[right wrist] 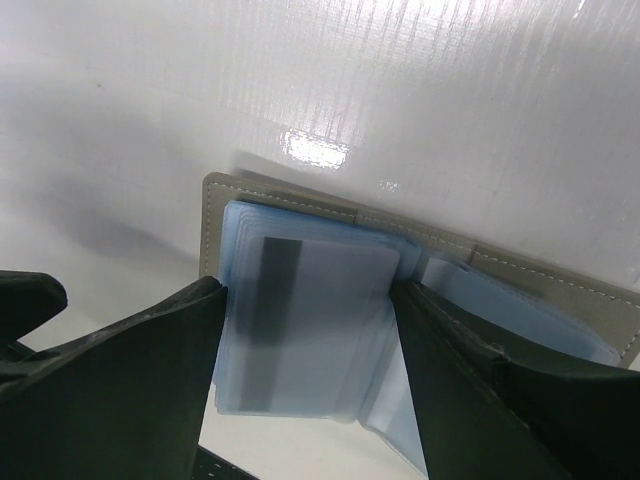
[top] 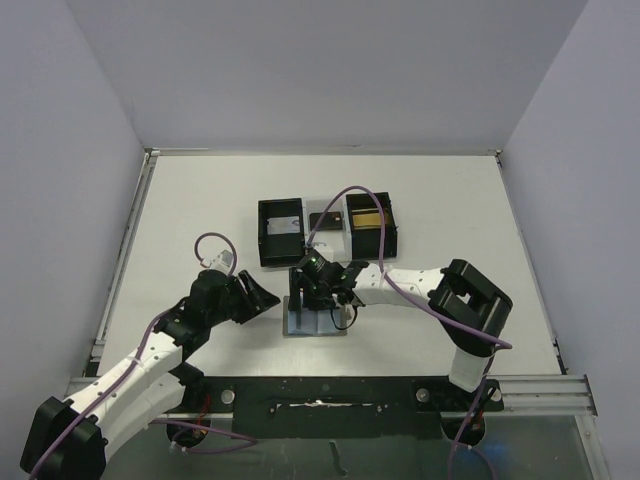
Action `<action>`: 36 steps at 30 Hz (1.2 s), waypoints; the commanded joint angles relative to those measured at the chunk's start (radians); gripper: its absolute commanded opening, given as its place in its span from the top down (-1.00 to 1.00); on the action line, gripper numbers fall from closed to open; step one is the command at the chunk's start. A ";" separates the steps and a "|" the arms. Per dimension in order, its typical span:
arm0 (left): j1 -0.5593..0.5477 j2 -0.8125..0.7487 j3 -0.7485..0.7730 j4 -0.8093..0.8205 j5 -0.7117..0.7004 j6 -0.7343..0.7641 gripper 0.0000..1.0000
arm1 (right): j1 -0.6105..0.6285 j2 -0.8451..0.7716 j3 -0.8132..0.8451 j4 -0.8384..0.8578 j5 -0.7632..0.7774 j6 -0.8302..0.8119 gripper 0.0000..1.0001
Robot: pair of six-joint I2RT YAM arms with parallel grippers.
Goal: Take the credit cards out of the card holder
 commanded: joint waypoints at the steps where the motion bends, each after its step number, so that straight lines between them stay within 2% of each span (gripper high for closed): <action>1: 0.002 -0.003 0.029 0.073 0.023 0.020 0.08 | -0.002 0.023 0.001 -0.060 0.029 0.005 -0.40; 12: 0.003 -0.004 0.030 0.062 0.018 0.021 0.08 | 0.004 0.044 0.016 -0.061 0.017 0.002 -0.47; 23: 0.003 -0.007 0.031 0.060 0.018 0.023 0.08 | -0.003 0.015 -0.010 -0.032 0.000 0.007 -0.05; 36: -0.001 0.072 0.012 0.174 0.135 0.036 0.08 | -0.054 -0.068 -0.143 0.184 -0.161 0.016 -0.03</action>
